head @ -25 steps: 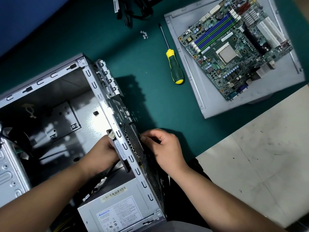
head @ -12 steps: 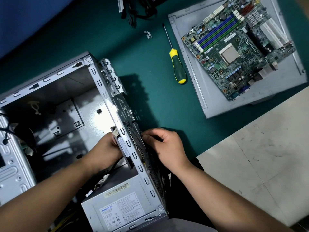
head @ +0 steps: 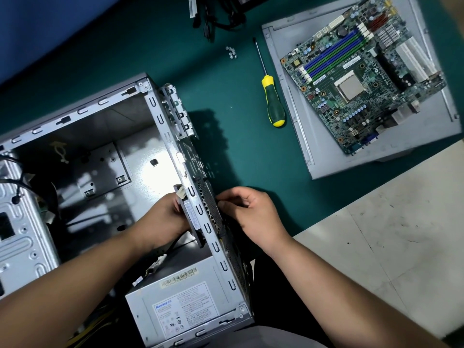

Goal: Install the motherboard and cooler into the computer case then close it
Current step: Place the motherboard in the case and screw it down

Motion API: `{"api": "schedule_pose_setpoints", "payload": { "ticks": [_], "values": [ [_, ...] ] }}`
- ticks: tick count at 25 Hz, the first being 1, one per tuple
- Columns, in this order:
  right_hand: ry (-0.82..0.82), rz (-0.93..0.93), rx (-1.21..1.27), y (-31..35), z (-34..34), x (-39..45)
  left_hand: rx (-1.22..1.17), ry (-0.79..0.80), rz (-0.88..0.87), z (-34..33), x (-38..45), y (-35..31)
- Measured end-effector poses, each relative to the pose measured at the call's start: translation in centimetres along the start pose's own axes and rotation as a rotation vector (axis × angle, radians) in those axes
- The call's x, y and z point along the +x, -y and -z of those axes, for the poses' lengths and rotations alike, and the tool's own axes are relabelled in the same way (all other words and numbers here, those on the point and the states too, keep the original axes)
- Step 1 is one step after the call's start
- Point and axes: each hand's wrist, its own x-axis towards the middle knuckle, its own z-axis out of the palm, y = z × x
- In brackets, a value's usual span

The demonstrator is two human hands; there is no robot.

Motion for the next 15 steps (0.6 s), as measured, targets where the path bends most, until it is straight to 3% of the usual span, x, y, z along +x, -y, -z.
{"api": "schedule_pose_setpoints", "payload": {
  "ticks": [9,15],
  "values": [
    [-0.061,0.040,-0.049,-0.44,-0.36,-0.15,-0.037,-0.028,0.036,-0.15,0.01,0.54],
    [-0.147,-0.034,0.136,-0.33,-0.37,0.22,-0.017,-0.013,0.041,-0.14,0.09,0.32]
  ]
}}
